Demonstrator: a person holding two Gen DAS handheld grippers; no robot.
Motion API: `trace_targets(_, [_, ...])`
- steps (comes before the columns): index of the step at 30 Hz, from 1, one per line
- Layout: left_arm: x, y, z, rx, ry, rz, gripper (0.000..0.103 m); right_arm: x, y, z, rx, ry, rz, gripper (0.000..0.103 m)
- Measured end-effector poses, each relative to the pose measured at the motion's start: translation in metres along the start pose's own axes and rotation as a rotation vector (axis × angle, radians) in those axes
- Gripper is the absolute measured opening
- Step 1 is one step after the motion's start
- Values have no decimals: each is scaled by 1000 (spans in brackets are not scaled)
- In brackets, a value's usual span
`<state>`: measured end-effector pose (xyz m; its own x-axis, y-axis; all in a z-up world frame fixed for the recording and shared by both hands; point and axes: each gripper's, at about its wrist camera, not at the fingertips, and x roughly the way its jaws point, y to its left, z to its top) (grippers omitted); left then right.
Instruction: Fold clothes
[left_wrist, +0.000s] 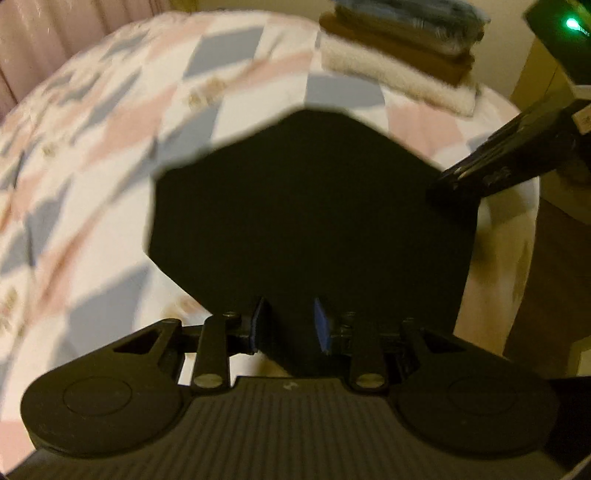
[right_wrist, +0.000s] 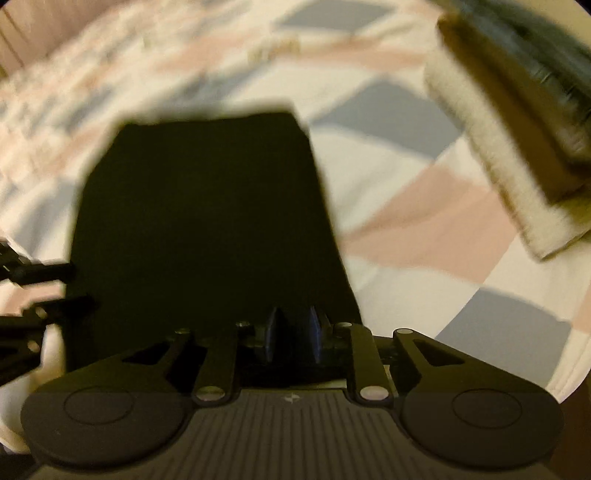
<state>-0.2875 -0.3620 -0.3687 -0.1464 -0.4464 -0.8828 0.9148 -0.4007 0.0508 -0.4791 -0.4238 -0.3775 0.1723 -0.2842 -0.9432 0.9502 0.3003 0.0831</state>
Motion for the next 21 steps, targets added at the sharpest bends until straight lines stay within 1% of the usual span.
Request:
trace_targets(2, [6,-1,5,0,19,12,24,14,2,0,-3,41,-19,21])
trace_targets(4, [-7,8,13,-29,-26,4,23,4,2,10,-3,45,-23,21])
trace_targets(5, [-15,12,17,-45,-51,-1,23,-4,2,16,-8,32,-29,21])
trace_targets(6, [-21,17,20,-48,-75,12,23,-12,2,21,-14,16,-34,21])
trace_targets(8, [-27,31,26,-68,-113,48,23,-26,3,35,-25,-60,-10,23])
trace_targets(9, [-24,39,29,-93,-117,65,23,-28,4,43,-27,-99,9,26])
trace_targets(10, [-19,47,33,-120,-119,83,23,-28,6,51,-31,-132,27,26])
trace_targets(12, [-7,59,40,-163,-115,114,22,-17,10,66,-49,-172,47,26])
trace_targets(15, [22,62,42,-178,-77,138,22,22,10,76,-85,-118,28,25])
trace_targets(17, [43,59,42,-176,-46,148,22,45,6,72,-119,-71,1,28])
trace_targets(18, [47,55,43,-163,-40,169,22,47,2,70,-118,-82,2,36])
trace_targets(19, [45,53,45,-159,-38,184,21,44,-2,71,-104,-83,-5,38])
trace_targets(21, [29,47,45,-188,-55,201,20,29,-10,71,-80,-94,11,37])
